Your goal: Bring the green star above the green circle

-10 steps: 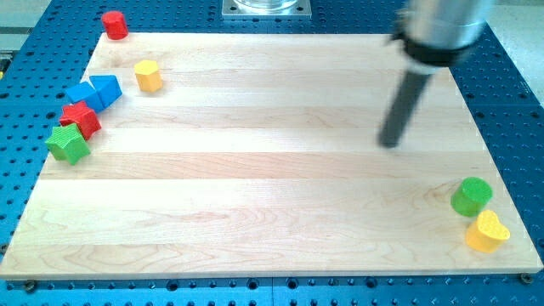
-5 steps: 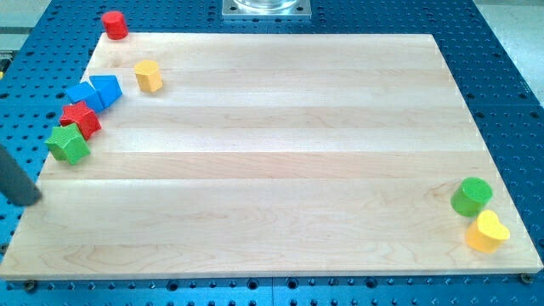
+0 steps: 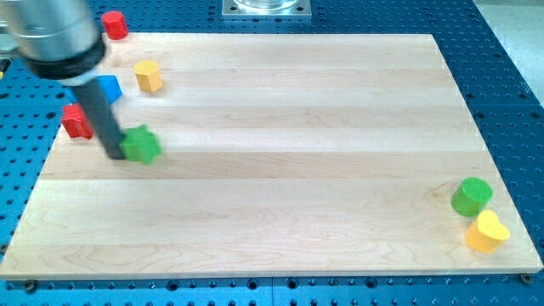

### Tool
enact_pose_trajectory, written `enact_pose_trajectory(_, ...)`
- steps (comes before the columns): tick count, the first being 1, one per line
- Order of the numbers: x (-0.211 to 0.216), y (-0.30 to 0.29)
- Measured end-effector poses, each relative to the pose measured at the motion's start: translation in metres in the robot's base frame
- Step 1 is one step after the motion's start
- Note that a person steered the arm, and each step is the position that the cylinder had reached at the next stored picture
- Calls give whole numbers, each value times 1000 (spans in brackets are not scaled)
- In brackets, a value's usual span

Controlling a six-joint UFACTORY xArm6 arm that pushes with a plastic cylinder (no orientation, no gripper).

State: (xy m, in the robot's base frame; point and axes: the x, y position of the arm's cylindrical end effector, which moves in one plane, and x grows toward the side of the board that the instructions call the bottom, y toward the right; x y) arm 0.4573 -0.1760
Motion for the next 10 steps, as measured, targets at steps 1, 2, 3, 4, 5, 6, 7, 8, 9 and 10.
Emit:
enact_pose_trajectory(1, 0, 90)
enact_pose_trajectory(2, 5, 161)
enact_pose_trajectory(3, 8, 227)
enact_pose_trajectory(4, 8, 253)
enact_pose_trajectory(5, 6, 254)
enact_pose_trajectory(6, -16, 270)
enact_pose_trajectory(7, -16, 292)
enact_pose_trajectory(8, -9, 326)
enact_pose_trajectory(9, 11, 368)
enact_pose_trajectory(10, 21, 376)
